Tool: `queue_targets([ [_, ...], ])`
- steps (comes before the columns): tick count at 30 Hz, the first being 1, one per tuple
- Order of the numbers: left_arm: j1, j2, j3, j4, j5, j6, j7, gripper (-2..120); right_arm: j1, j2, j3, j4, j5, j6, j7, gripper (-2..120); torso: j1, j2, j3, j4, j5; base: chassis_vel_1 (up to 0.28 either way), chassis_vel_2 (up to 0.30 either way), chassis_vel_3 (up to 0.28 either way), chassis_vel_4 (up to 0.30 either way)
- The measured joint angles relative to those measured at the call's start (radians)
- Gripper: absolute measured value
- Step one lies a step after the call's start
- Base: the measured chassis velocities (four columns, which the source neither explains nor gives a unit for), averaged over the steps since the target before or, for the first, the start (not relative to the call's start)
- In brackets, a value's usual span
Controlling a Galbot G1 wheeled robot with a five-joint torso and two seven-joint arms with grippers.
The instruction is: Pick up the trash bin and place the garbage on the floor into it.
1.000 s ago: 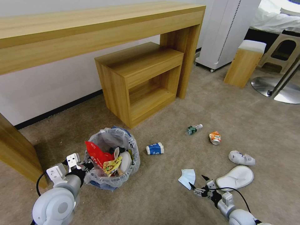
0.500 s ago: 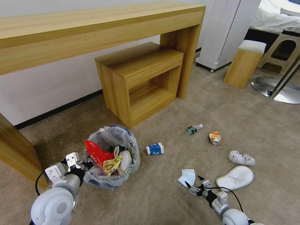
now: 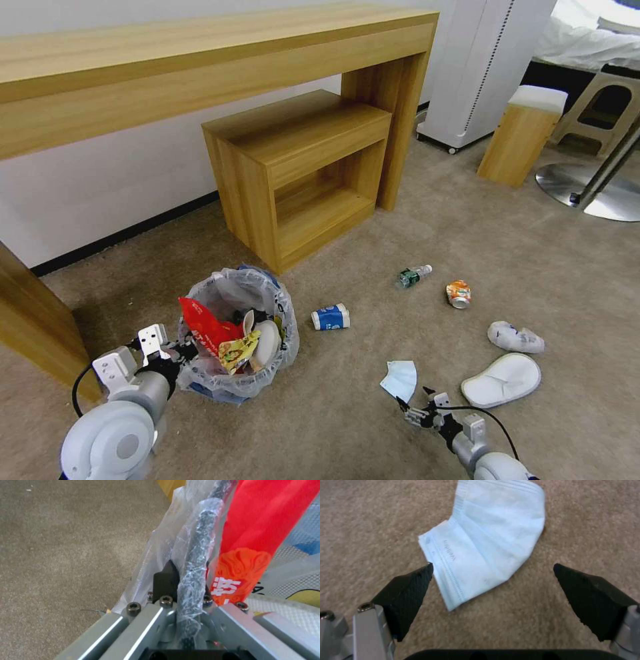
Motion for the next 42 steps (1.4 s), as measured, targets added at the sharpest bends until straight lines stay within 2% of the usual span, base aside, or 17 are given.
queue_targets([
  [30,0.010,0.003,-0.006,-0.029,-0.007,-0.001,-0.002,0,0.072,0.049,-0.043,-0.072,0.002,0.010,-0.004,91,0.000,0.000,0.000,0.0000,0.0000,0.000,0.000,0.000,0.000],
  [42,0.010,0.000,-0.004,-0.031,-0.008,-0.001,-0.003,0,0.095,0.063,-0.054,-0.079,0.002,0.014,-0.002,86,0.000,0.000,0.000,0.0000,0.0000,0.000,0.000,0.000,0.000],
])
